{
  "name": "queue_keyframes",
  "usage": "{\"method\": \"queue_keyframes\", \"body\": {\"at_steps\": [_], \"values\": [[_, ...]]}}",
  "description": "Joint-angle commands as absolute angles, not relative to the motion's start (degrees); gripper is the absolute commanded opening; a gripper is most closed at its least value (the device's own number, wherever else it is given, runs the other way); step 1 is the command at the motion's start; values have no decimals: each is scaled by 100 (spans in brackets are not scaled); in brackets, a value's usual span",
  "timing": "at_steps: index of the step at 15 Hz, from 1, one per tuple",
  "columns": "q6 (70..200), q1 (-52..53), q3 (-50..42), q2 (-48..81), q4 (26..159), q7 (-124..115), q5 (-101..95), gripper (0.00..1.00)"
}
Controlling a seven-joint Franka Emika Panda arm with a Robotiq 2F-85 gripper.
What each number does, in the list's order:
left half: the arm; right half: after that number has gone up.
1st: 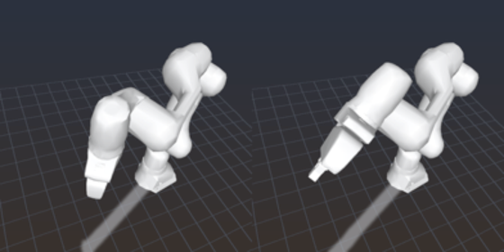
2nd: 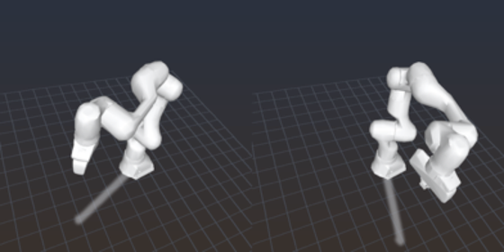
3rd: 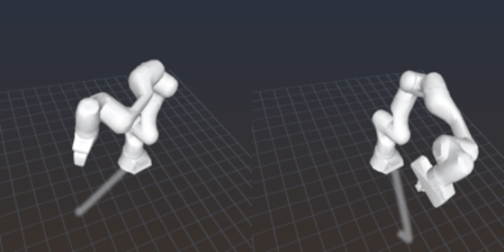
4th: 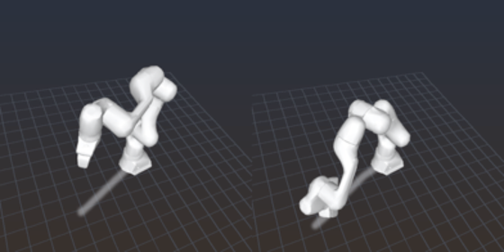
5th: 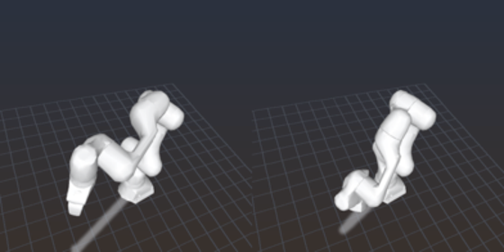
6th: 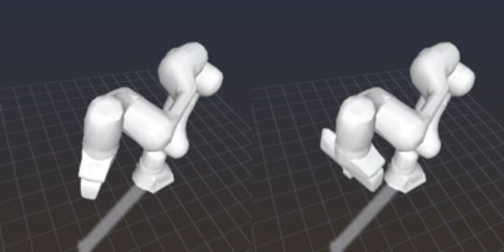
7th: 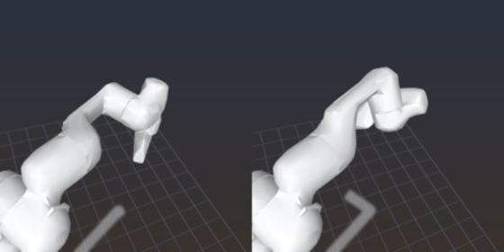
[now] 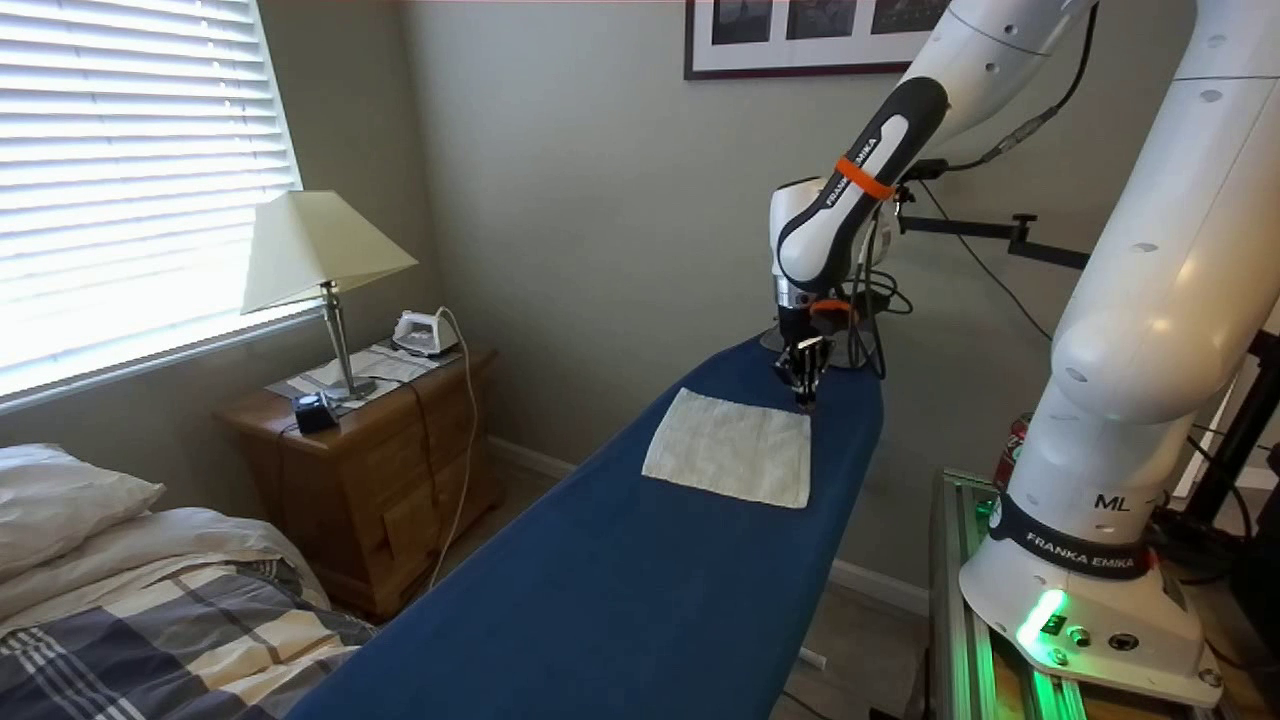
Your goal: Put the orange object on the towel then fold the towel into a triangle.
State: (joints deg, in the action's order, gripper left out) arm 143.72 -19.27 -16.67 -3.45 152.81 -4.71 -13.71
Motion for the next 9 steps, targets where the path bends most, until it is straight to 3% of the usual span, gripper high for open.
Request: {"method": "queue_keyframes", "body": {"at_steps": [1,9], "values": [[14255,-1915,-1674,-449,15282,-494,-1512,15],[14237,-1883,-1591,-619,15310,-517,-1557,14]]}}
